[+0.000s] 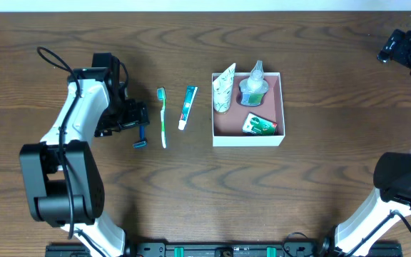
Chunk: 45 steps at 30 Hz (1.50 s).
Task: Pack container
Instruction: 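Reach the left gripper to the blue razor on the table, then close the left gripper on the blue razor handle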
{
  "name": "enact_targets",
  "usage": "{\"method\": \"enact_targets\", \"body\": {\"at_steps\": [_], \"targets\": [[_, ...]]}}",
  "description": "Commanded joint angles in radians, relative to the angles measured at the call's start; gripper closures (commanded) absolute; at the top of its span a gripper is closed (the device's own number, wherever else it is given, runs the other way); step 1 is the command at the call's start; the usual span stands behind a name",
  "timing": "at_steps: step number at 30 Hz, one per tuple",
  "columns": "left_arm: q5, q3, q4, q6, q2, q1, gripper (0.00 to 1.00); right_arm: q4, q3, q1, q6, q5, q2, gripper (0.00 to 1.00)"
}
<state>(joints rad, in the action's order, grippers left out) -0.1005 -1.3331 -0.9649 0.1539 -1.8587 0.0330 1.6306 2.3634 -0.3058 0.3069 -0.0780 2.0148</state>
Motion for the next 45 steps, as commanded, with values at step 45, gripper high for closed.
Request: {"method": "enact_targets", "body": {"at_steps": [45], "targets": [[0.027,-0.012,0.113,0.019,-0.160,-0.050,0.02,0.001,0.010,-0.002,0.014,0.000,-0.023,0.01]]}}
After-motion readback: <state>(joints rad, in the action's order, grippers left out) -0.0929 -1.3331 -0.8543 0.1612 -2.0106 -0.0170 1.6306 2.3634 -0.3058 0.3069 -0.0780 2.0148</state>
